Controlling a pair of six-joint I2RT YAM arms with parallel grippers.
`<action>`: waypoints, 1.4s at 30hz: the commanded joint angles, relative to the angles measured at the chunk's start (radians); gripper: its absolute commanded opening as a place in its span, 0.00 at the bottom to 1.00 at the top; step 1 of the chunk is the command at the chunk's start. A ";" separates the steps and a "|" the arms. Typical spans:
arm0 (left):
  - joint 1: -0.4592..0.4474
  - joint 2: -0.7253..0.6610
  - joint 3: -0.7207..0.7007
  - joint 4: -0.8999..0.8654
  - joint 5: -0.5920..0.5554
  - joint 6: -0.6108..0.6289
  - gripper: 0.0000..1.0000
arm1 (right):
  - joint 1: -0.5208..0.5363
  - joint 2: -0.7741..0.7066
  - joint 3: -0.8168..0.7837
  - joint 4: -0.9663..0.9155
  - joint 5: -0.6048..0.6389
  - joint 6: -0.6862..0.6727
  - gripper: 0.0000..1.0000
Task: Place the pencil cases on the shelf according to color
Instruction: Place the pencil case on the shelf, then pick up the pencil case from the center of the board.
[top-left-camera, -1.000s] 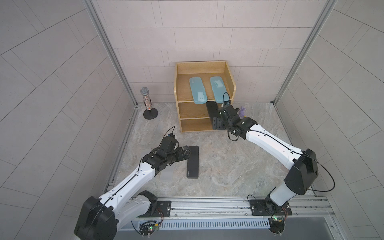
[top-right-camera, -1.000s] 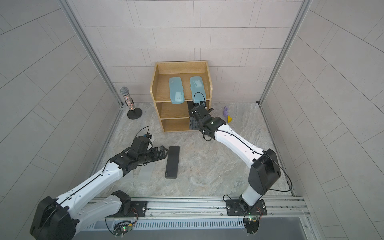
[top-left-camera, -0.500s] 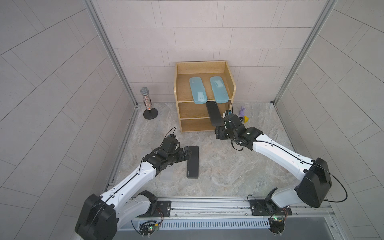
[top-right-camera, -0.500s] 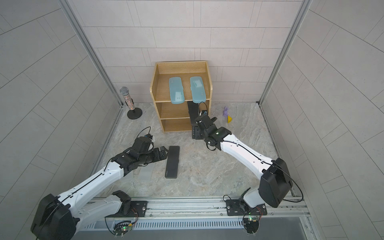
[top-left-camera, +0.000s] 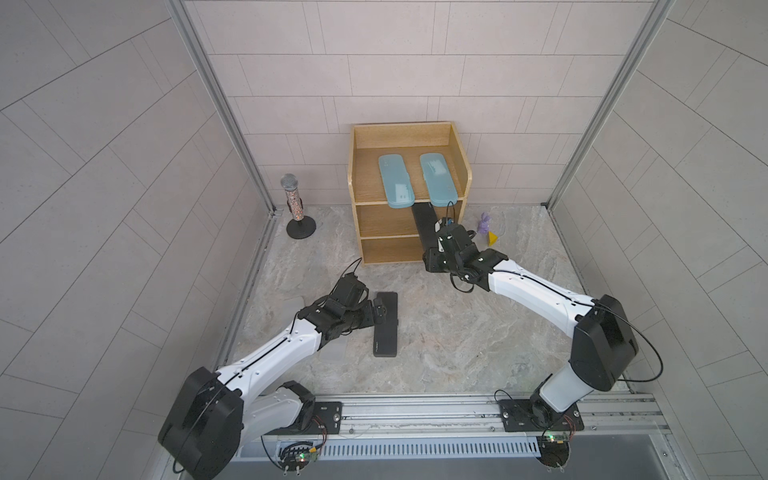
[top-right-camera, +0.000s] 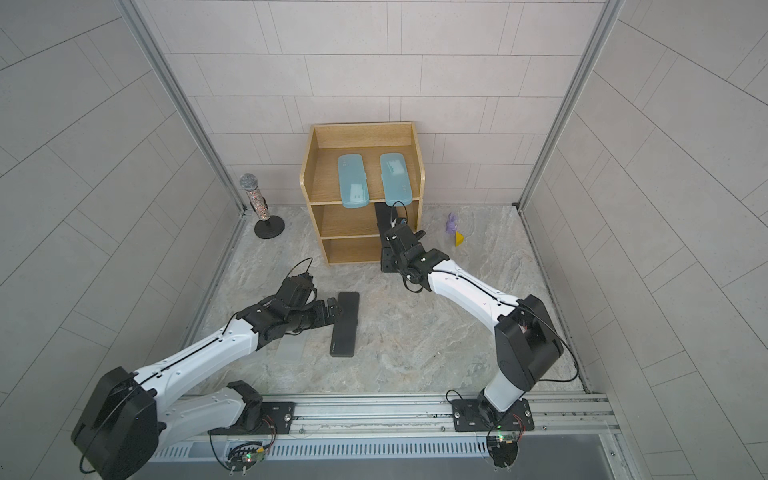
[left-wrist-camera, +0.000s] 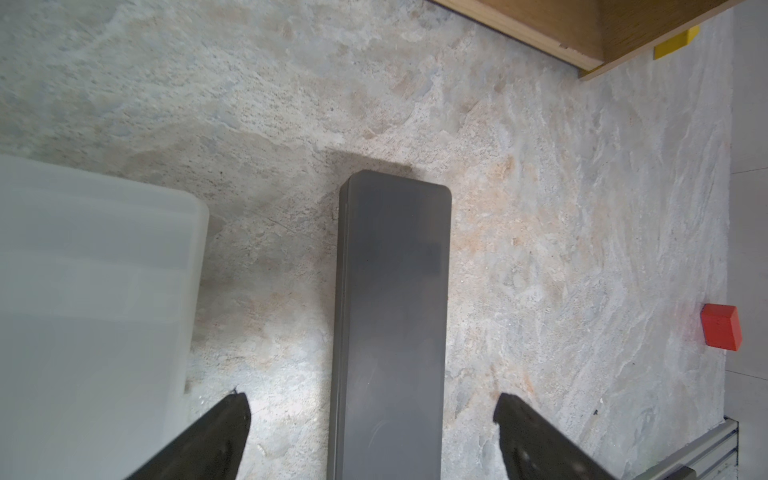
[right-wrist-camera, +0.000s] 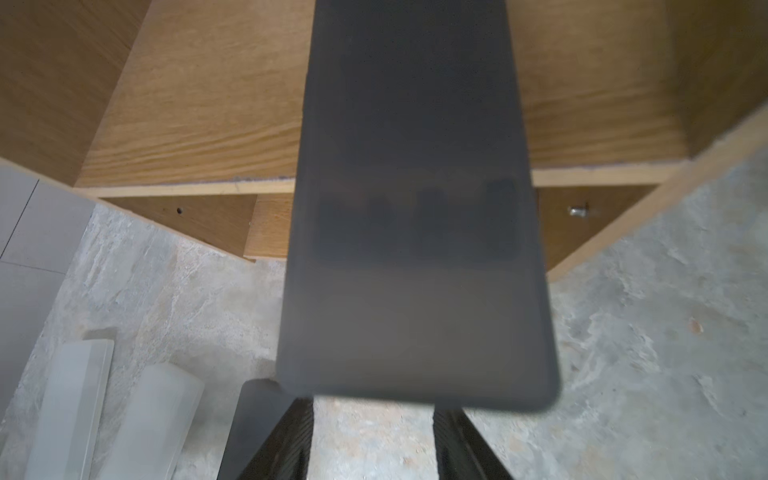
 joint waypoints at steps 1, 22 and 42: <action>-0.013 -0.004 -0.029 0.007 -0.028 -0.011 1.00 | -0.020 0.034 0.059 0.032 -0.009 -0.006 0.50; -0.242 0.109 -0.065 0.121 -0.178 -0.111 1.00 | 0.022 -0.473 -0.391 0.037 -0.048 0.028 0.72; -0.479 0.241 0.111 0.070 -0.414 -0.192 1.00 | 0.039 -0.961 -0.720 -0.232 -0.005 0.112 0.92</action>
